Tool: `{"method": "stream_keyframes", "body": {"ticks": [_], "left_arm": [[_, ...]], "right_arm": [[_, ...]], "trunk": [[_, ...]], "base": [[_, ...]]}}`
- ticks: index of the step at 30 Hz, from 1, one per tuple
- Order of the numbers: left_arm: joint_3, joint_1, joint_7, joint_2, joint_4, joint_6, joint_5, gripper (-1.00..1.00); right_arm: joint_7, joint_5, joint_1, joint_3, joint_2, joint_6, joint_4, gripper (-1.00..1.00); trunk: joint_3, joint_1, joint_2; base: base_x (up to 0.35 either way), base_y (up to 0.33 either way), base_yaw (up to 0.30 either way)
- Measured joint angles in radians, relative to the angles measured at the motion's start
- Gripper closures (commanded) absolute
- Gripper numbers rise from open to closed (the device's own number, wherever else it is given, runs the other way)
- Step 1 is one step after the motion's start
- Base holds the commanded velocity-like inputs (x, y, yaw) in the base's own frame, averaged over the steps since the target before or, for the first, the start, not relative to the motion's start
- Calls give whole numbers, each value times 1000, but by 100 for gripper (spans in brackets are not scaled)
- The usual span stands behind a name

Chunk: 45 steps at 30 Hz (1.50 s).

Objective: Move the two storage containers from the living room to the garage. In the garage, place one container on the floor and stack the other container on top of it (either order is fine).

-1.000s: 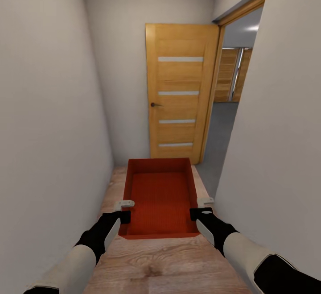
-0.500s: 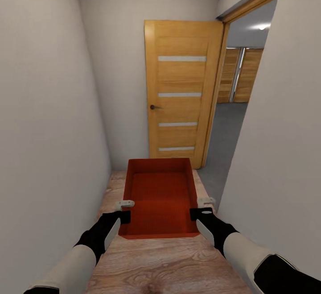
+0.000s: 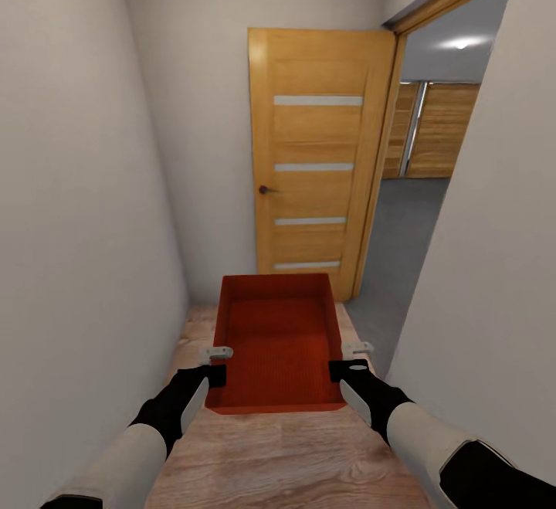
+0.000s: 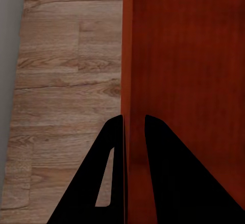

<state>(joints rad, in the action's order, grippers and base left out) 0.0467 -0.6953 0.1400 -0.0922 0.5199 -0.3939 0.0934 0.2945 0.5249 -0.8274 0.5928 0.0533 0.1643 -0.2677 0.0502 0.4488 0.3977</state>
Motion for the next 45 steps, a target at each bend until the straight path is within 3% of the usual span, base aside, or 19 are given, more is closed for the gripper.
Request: {"method": "stream_keyframes", "body": {"ticks": [45], "left_arm": [[0,0,0,0,1,0,0,100]], "right_arm": [[0,-2,0,-2,0,0,0,100]], "trunk": [[0,0,0]], "base": [[323,0,0]]}}
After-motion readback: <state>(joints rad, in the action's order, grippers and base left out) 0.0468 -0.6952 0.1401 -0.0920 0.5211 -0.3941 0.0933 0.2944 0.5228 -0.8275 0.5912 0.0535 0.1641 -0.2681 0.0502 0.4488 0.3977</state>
